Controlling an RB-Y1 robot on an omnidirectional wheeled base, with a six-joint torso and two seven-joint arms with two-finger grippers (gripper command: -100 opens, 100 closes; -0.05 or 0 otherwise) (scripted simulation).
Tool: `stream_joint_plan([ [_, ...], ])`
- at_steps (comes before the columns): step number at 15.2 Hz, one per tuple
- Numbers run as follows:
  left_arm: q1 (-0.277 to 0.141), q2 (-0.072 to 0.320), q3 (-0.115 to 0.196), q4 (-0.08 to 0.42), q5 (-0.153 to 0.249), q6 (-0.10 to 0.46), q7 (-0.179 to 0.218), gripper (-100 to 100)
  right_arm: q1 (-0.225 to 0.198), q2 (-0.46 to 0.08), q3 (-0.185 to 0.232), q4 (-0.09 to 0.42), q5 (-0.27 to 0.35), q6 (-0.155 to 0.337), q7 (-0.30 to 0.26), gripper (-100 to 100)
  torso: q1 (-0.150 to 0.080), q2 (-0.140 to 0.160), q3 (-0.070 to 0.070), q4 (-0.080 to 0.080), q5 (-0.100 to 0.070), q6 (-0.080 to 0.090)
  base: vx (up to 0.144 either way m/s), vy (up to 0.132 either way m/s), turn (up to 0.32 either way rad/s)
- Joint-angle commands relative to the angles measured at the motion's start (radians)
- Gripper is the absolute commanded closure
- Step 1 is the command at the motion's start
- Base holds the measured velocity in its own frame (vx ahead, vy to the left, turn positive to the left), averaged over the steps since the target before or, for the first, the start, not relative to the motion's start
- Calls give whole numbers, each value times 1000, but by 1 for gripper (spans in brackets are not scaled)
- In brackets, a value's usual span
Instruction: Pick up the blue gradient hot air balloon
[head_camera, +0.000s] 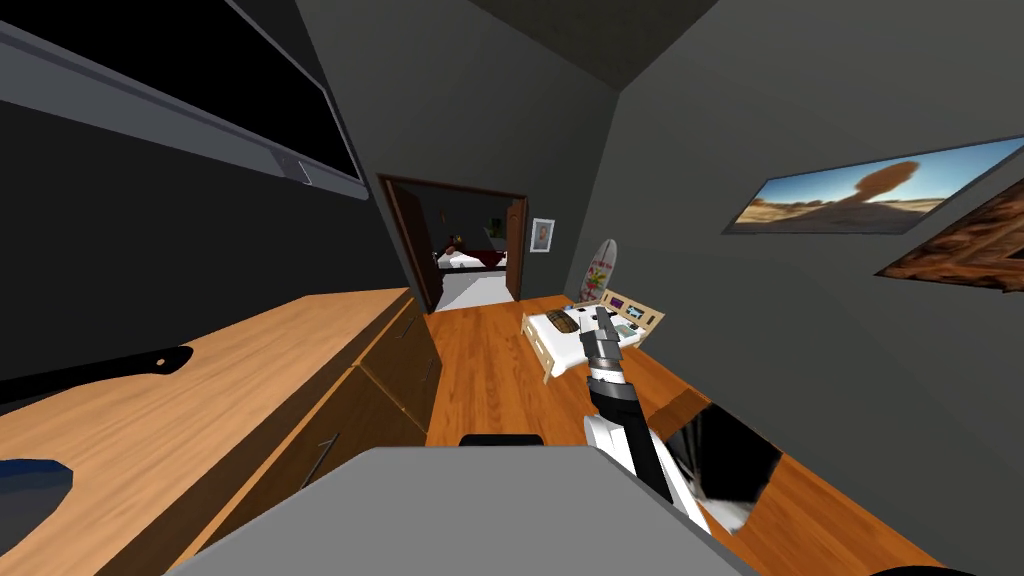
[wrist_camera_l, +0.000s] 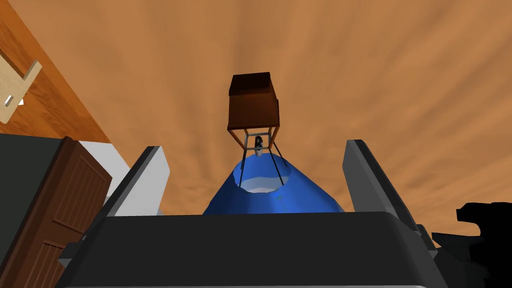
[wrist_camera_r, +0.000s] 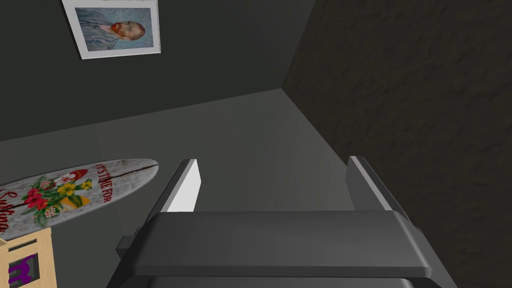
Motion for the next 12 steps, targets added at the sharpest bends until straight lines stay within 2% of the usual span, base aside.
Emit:
stream_joint_plan([
  [1, -33, 15, -24, 20, -2, 9, 0, -100, 0, 0, 0, 0, 0, 0, 0, 0, 0, 0, 0, 0, 0, 0, -42, 5, -19],
  [4, -72, 31, -53, 45, -3, 16, 0, -100, 0, 0, 0, 0, 0, 0, 0, 0, 1, 2, 1, 1, 0, 0, -30, 2, -18],
  [5, -55, 23, -41, 35, -3, 11, 0, -100, 0, 0, 0, 0, 0, 0, 0, 0, 1, 2, 1, 1, 0, 0, -14, -1, -7],
  [6, -20, 9, -15, 12, -1, 6, 0, 100, 0, 0, 0, 0, 0, 0, 0, 0, 1, 1, 1, 0, 0, 0, 9, 3, 31],
  [12, 58, -24, 42, -38, 2, -8, 1, 100, 0, 0, 0, 0, 0, 0, 0, 0, -1, -3, -2, -1, -2, 1, 28, 5, 24],
])
